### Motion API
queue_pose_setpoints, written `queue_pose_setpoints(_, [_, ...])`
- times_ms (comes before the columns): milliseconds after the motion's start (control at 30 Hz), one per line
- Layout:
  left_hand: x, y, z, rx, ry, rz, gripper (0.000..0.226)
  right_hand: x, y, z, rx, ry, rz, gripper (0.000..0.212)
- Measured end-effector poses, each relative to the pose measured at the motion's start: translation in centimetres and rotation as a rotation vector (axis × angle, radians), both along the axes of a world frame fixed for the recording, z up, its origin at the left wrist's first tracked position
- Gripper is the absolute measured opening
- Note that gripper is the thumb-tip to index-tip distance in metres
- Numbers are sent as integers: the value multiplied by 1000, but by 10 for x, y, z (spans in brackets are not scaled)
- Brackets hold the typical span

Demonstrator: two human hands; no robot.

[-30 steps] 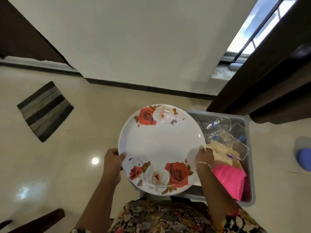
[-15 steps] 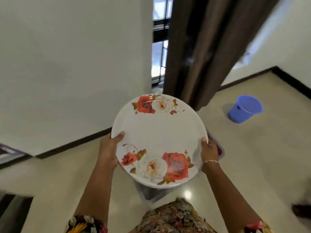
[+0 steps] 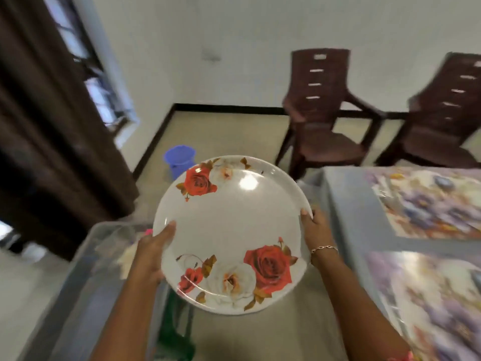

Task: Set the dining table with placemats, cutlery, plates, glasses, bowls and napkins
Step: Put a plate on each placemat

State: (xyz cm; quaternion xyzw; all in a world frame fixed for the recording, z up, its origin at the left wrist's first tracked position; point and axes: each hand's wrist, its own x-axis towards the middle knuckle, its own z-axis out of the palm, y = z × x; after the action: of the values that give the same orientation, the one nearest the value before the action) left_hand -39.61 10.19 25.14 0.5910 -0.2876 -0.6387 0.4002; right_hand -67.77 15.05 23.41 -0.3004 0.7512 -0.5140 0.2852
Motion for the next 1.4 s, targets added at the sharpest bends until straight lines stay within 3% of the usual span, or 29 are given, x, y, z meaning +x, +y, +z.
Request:
queue_pose_setpoints(167, [-123,39,-3,-54,-68,-138,25,-103,105,16,29,48,-223,14])
queue_pose_setpoints(333, [-224,110,-3,-110,-155,-326,21,-184,218,12,81,31,-381,21])
queue_pose_setpoints(467, [-284,161,-6,-172,-195,-472,26,-231,298,8,167,22,-495,32])
queue_pose_setpoints(667, [-351,219,-23,-86,-245,-680,21,-289,381,-3,250,19,-563,34])
queue_pose_setpoints(933, [-410,219,-50,-10,-347,-842,16,-343,390,-27,434,-35,-492,38])
queue_pose_setpoints(1067, [-431,203,-66,-34,-480,-887,25,-358,372,-38,545,-2,-515,33])
queue_pose_setpoints(1200, [-442,192,-75,-61,-600,-911,20,-369,359,-50,595,-24,-553,33])
queue_pose_setpoints(1400, [-449,183,-84,-169,-806,-1014,16,-374,360,-58,676,114,-517,25])
